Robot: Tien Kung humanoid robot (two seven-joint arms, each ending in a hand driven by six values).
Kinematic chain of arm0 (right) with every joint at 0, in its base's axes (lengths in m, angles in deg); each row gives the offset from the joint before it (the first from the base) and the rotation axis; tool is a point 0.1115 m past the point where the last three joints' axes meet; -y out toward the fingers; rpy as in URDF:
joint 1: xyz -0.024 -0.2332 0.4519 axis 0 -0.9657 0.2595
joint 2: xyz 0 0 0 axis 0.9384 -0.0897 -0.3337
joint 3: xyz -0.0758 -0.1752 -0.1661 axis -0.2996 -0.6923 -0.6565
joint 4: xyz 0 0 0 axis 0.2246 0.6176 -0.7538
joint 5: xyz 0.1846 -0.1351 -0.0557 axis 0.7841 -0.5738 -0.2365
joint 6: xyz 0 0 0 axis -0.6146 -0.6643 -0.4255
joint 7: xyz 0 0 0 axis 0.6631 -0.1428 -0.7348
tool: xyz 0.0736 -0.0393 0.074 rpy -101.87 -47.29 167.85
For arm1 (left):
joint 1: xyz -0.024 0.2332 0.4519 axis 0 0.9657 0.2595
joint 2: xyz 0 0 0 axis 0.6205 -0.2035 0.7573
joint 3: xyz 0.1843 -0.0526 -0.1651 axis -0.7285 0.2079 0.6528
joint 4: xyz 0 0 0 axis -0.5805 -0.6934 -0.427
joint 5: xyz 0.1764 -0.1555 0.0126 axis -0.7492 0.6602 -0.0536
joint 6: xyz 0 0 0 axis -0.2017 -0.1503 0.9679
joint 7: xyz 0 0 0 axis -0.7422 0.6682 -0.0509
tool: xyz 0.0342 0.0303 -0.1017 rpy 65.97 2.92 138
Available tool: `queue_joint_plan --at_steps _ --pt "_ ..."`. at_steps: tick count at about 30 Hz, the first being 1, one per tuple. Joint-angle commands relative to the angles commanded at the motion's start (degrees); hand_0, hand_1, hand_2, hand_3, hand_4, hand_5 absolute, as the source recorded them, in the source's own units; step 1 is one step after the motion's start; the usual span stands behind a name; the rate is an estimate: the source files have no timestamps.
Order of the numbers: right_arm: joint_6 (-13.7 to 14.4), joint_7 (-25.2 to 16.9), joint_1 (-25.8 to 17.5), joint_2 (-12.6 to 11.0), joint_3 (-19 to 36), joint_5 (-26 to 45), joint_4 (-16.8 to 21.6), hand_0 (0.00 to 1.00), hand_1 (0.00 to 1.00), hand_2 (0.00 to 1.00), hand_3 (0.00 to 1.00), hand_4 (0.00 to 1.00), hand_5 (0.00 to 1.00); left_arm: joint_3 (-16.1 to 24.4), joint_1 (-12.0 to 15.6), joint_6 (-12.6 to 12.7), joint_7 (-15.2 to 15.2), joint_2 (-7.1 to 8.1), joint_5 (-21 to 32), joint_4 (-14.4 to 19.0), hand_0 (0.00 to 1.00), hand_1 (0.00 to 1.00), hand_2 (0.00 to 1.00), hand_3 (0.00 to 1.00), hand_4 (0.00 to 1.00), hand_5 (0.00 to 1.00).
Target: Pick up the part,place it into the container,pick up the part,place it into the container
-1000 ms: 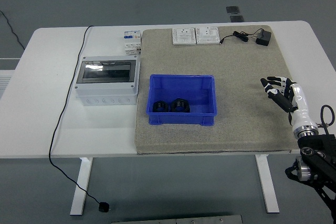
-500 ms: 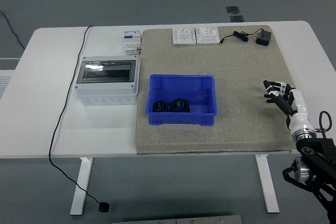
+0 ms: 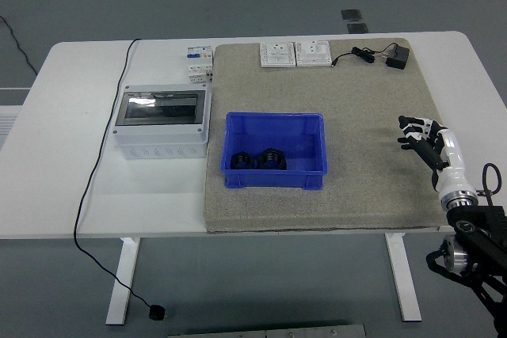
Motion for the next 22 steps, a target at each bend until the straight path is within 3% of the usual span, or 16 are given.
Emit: queue_joint_plan --at_steps 22 --pt "-1.15 -1.07 -0.02 0.06 0.76 -0.85 1.45 0.48 0.455 0.609 0.581 0.756 0.491 2.4 -0.57 -1.19 0.91 0.07 -3.5 0.0 0.722 0.57 0.606 0.64 0.683 0.687"
